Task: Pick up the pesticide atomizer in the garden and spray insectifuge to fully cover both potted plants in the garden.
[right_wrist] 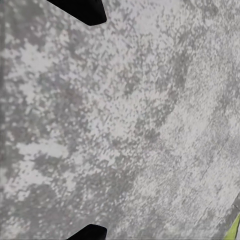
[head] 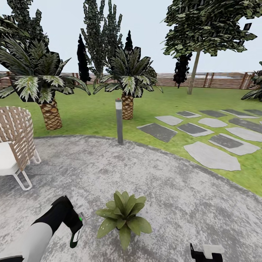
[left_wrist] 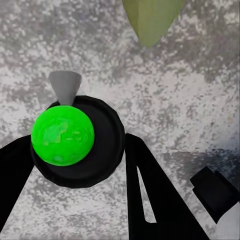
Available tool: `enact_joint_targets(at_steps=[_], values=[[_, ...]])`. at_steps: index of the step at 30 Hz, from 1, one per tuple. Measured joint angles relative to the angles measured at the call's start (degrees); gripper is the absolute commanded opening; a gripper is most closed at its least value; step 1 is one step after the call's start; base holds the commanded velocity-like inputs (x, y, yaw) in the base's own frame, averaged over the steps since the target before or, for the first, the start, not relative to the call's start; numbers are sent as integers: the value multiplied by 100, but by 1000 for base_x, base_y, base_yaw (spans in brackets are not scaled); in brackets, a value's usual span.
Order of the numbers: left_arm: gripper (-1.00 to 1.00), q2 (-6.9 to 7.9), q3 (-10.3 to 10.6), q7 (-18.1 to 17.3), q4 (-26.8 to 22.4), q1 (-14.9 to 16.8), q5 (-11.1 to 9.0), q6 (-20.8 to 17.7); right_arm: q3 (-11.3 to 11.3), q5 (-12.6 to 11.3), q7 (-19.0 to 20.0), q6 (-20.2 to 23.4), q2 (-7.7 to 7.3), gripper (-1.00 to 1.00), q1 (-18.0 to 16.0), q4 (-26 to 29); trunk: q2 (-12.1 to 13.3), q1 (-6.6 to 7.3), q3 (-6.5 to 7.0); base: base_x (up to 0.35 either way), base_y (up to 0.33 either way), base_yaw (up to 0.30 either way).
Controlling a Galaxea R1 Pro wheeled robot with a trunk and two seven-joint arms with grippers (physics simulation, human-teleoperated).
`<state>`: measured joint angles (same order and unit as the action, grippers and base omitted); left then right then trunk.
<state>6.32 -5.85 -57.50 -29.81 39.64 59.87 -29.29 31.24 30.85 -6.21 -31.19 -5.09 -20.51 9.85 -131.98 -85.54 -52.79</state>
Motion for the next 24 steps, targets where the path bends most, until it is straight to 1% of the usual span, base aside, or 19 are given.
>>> enact_joint_targets(at_steps=[1, 3, 5, 7, 10, 11, 15, 16, 19, 21, 24], values=[[-100, 13, 1, 1, 22, -7, 3, 8, 0, 0, 1, 0, 0, 100, 0, 0, 0, 0, 0, 0, 0, -1], [-100, 109, 5, 2, 57, -34, 4, 31, 0, 0, 1, 0, 0, 100, 0, 0, 0, 0, 0, 0, 0, 0], [-100, 162, 10, 3, 82, -49, -18, 44, 0, 0, 2, 0, 0, 100, 0, 0, 0, 0, 0, 0, 0, 0], [-100, 172, 6, -2, 98, -53, -33, 46, 0, 0, 3, 0, 0, 100, 0, 0, 0, 0, 0, 0, 0, 0], [-100, 135, -13, -51, 90, -29, -52, 27, 0, 0, 6, 0, 0, 100, 0, 0, 0, 0, 0, 0, 0, 0], [-100, 122, -17, -106, 66, -18, -51, 22, 0, 0, 7, 0, 0, 100, 0, 0, 0, 0, 0, 0, 0, 0], [-100, 78, -19, -590, -7, 46, -27, -32, 0, 0, 7, 0, 0, 100, 0, 0, 0, 0, 0, 0, 0, 0], [-100, 110, -16, -668, -49, 49, -15, -37, 0, 0, 7, 0, 0, 100, 0, 0, 0, 0, 0, 0, 0, 0], [-100, 178, -6, -709, -82, 14, -2, -34, 0, 0, 7, 0, 0, 100, 0, 0, 0, 0, 0, 0, 0, 0], [-100, 196, 1, -703, -82, -8, 33, -29, 0, 5, 7, 0, 0, 100, 0, 0, 0, 0, 0, 0, 0, 0], [-100, 185, 7, -629, -27, -30, 251, -7, 0, 8, 7, 0, 0, 100, 0, 0, 0, 0, 0, 0, 0, 0]])
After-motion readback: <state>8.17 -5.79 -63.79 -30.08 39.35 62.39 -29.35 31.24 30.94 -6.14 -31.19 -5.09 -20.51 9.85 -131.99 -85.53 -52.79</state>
